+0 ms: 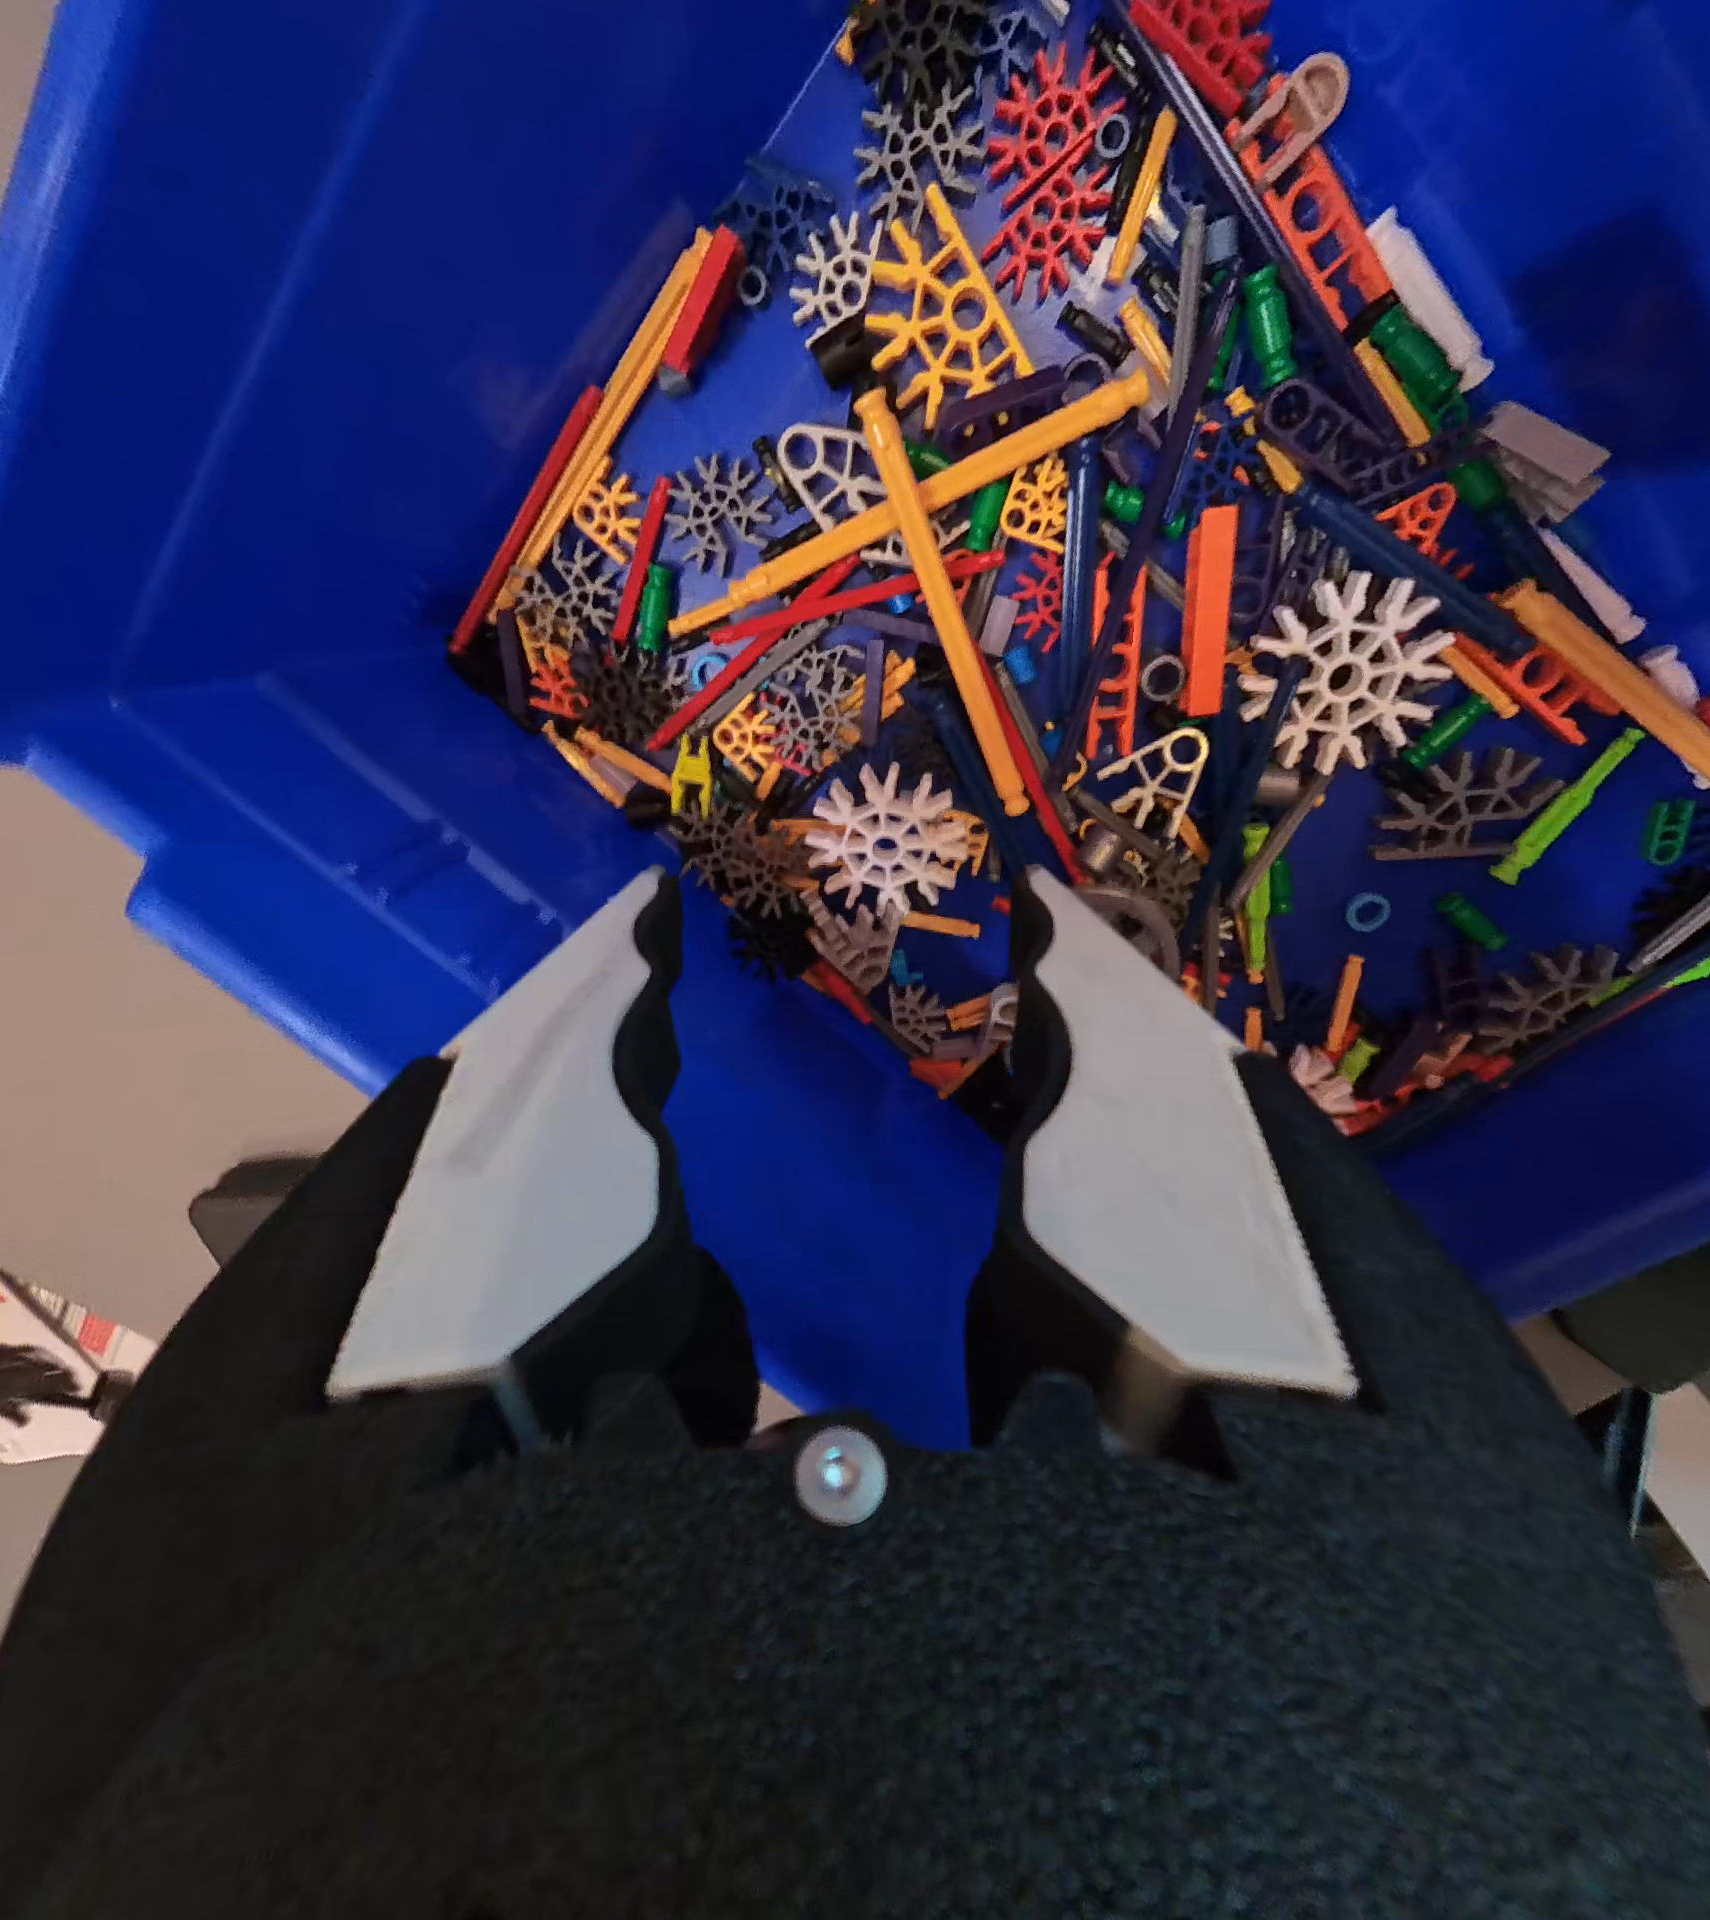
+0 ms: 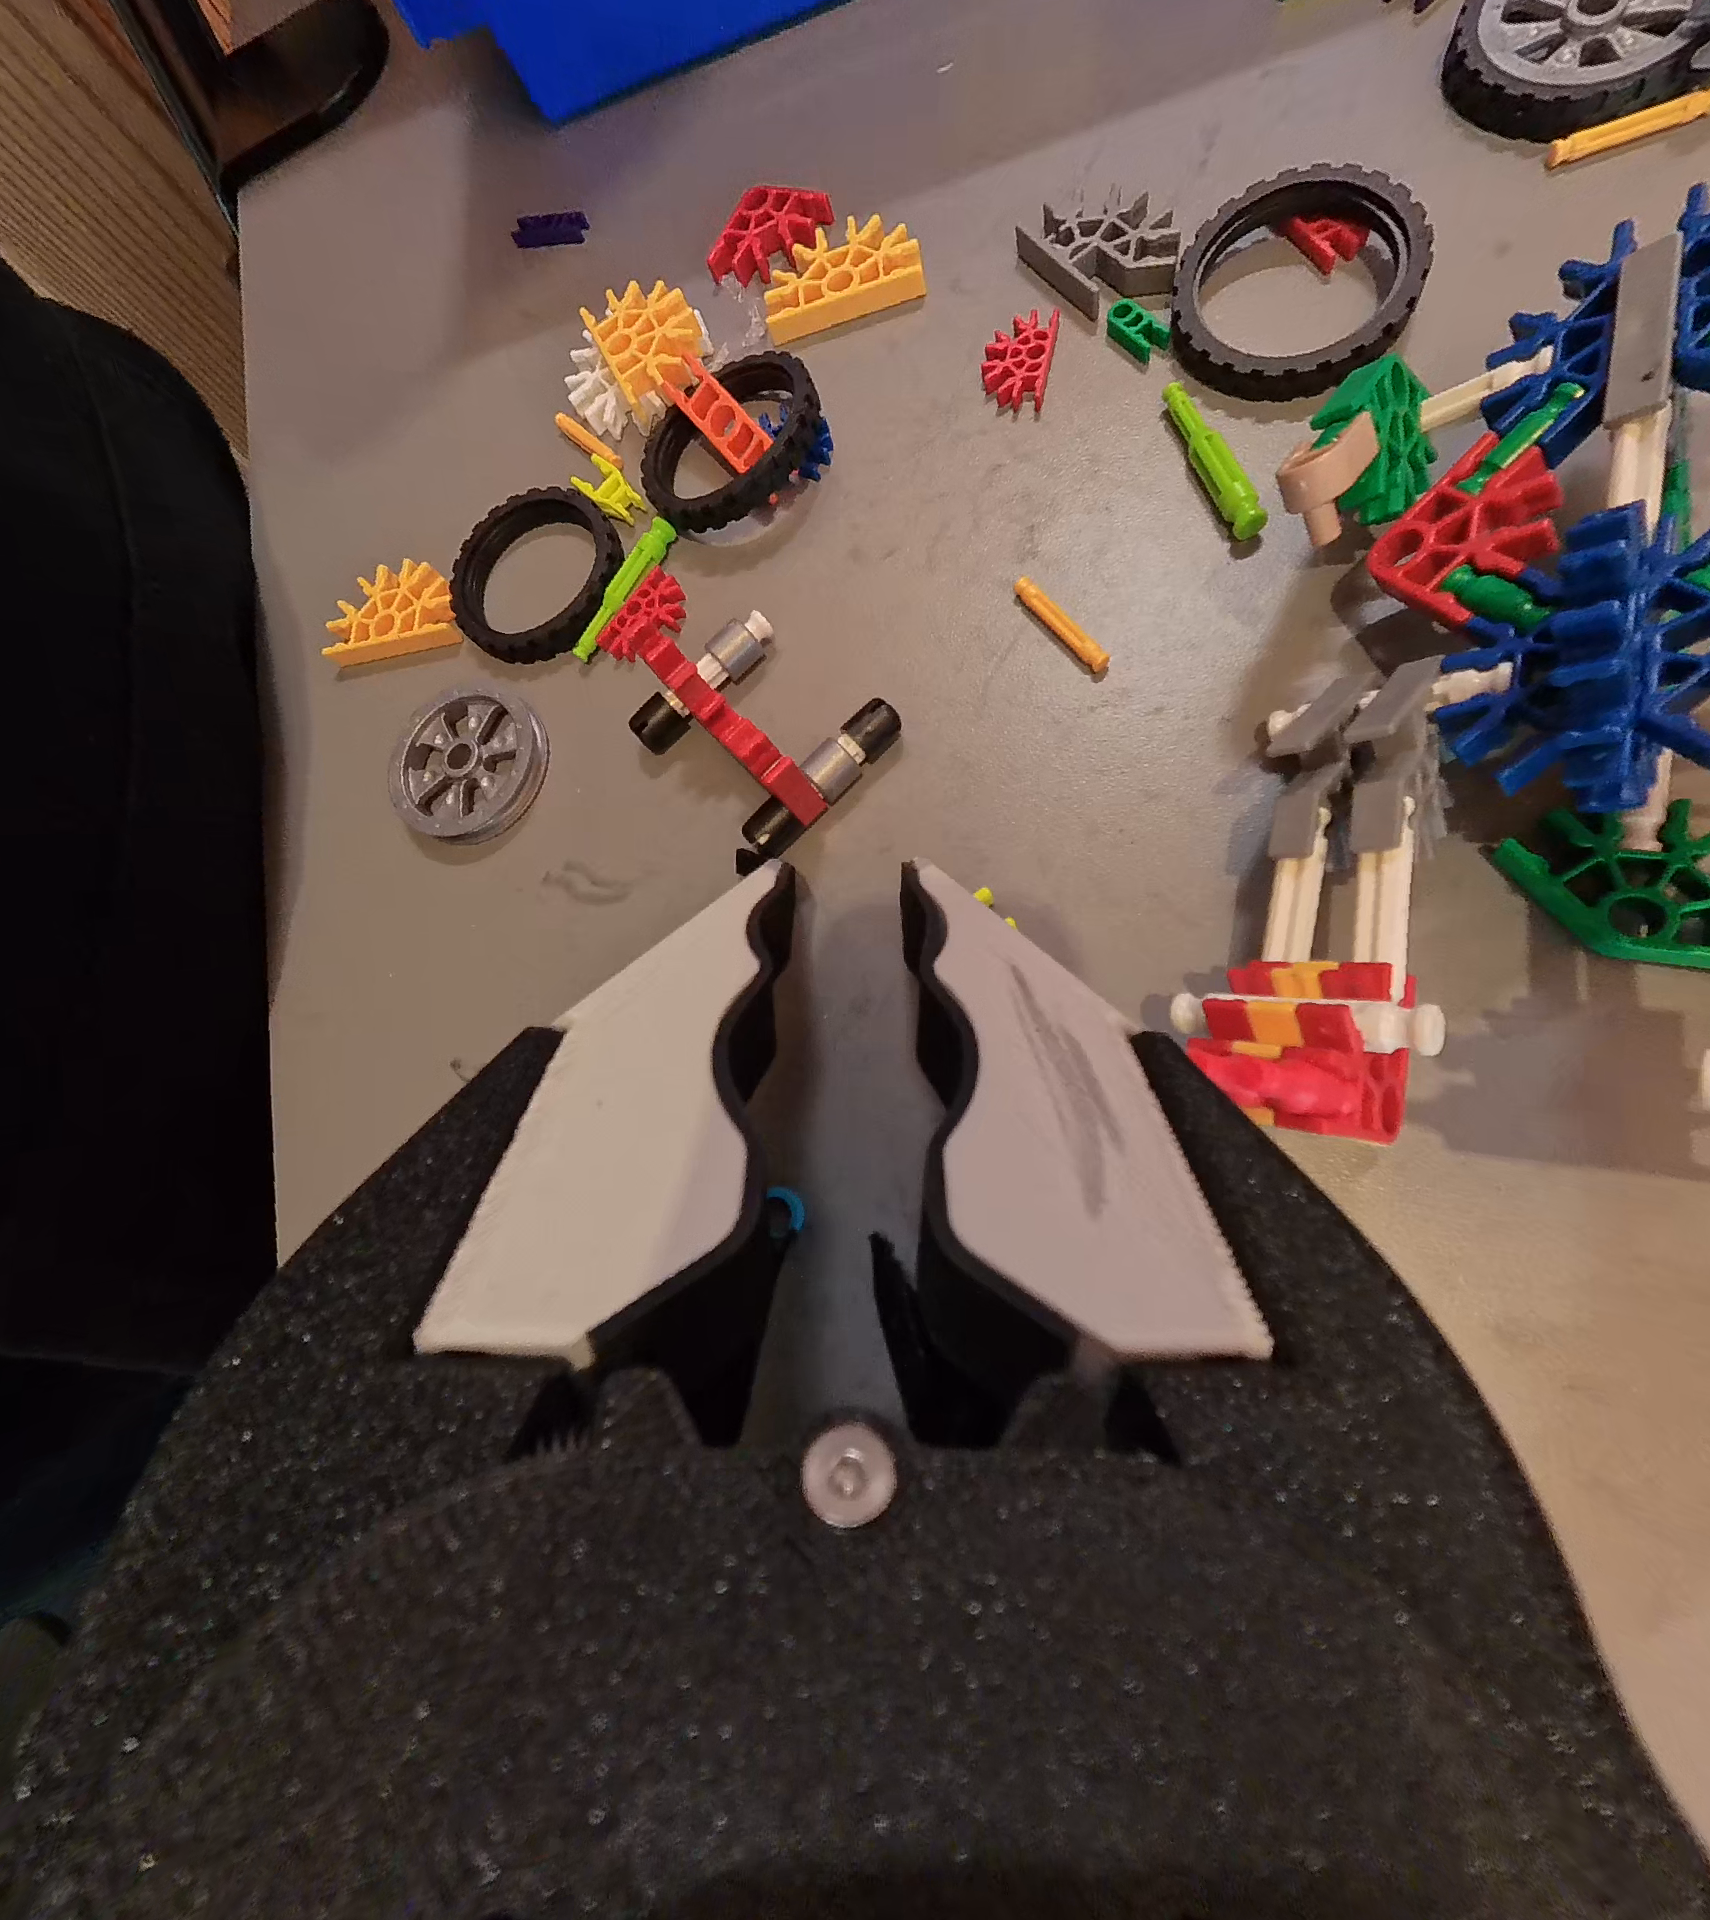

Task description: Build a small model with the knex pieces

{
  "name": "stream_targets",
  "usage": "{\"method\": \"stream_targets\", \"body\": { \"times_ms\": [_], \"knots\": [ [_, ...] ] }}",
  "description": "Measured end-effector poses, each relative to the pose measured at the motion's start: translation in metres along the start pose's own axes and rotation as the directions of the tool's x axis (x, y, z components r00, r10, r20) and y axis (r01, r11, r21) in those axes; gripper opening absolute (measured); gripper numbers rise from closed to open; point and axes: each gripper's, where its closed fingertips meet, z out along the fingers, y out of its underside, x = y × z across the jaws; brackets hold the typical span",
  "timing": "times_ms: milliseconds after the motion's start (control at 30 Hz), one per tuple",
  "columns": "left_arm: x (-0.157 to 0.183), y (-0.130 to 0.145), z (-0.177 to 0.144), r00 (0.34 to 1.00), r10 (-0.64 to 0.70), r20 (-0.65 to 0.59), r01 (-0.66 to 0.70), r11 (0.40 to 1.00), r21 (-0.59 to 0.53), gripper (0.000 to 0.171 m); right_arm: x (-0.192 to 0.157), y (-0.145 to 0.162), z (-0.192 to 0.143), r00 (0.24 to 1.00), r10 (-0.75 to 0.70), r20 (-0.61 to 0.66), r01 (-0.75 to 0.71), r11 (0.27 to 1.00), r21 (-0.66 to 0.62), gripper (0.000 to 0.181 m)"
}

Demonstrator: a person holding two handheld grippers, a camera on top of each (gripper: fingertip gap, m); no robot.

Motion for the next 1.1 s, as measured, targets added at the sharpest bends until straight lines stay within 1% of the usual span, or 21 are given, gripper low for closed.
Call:
{"method": "stream_targets", "body": {
  "times_ms": [33,67,167,233,333,367,467,533,567,667,767,833,867,933,1000,1100],
  "knots": [
    [0.000,-0.003,0.003,1.000,0.019,0.003,-0.019,1.000,-0.012,0.062,0.000,0.000,0.000,1.000,-0.001,0.000,0.001,1.000,0.000,0.021],
    [-0.001,-0.005,0.005,0.999,0.051,0.014,-0.050,0.998,-0.026,0.059,0.000,0.000,0.000,1.000,-0.001,-0.001,0.001,1.000,0.000,0.021],
    [-0.015,-0.008,0.009,0.981,0.172,0.086,-0.162,0.980,-0.111,0.043,0.000,0.000,0.000,1.000,-0.005,-0.003,0.005,1.000,0.000,0.021],
    [-0.027,-0.013,0.008,0.963,0.241,0.121,-0.223,0.964,-0.145,0.027,0.000,0.000,0.000,1.000,-0.008,-0.004,0.008,1.000,0.000,0.021],
    [-0.032,-0.016,0.012,0.942,0.325,0.085,-0.303,0.931,-0.203,0.019,-0.001,0.000,0.000,1.000,-0.014,-0.006,0.014,1.000,0.001,0.022],
    [-0.036,-0.015,0.014,0.934,0.349,0.079,-0.322,0.917,-0.237,0.019,-0.001,0.000,0.000,1.000,-0.015,-0.007,0.015,1.000,0.001,0.022],
    [-0.038,-0.007,0.025,0.918,0.397,0.002,-0.375,0.870,-0.321,0.016,-0.001,0.000,0.000,1.000,-0.021,-0.008,0.021,1.000,0.001,0.023],
    [-0.037,0.001,0.031,0.914,0.400,-0.071,-0.395,0.835,-0.382,0.015,-0.001,0.000,0.000,1.000,-0.025,-0.010,0.025,1.000,0.002,0.023],
    [-0.039,0.005,0.032,0.909,0.404,-0.099,-0.407,0.813,-0.416,0.013,-0.002,0.000,0.000,1.000,-0.027,-0.010,0.027,1.000,0.002,0.023],
    [-0.040,0.013,0.034,0.892,0.417,-0.173,-0.444,0.744,-0.500,0.013,-0.002,0.000,0.000,0.999,-0.035,-0.013,0.035,0.999,0.002,0.024],
    [-0.040,0.019,0.039,0.879,0.422,-0.221,-0.470,0.694,-0.546,0.013,-0.002,0.000,0.000,0.999,-0.043,-0.018,0.043,0.999,0.002,0.025],
    [-0.040,0.024,0.041,0.880,0.408,-0.242,-0.469,0.672,-0.574,0.009,-0.003,0.000,0.000,0.999,-0.047,-0.020,0.047,0.999,0.002,0.025],
    [-0.041,0.026,0.041,0.883,0.402,-0.242,-0.463,0.667,-0.584,0.006,-0.003,0.001,0.000,0.999,-0.049,-0.021,0.049,0.999,0.002,0.025],
    [-0.040,0.026,0.042,0.886,0.395,-0.243,-0.460,0.672,-0.581,0.006,-0.003,0.001,0.000,0.998,-0.053,-0.022,0.053,0.999,0.002,0.026],
    [-0.039,0.025,0.044,0.894,0.377,-0.242,-0.445,0.692,-0.569,0.002,-0.003,0.001,0.000,0.998,-0.056,-0.022,0.056,0.998,0.003,0.026],
    [-0.035,0.024,0.045,0.901,0.352,-0.253,-0.433,0.722,-0.539,0.002,-0.004,0.001,-0.001,0.998,-0.058,-0.019,0.058,0.998,0.003,0.027]
  ]
}}
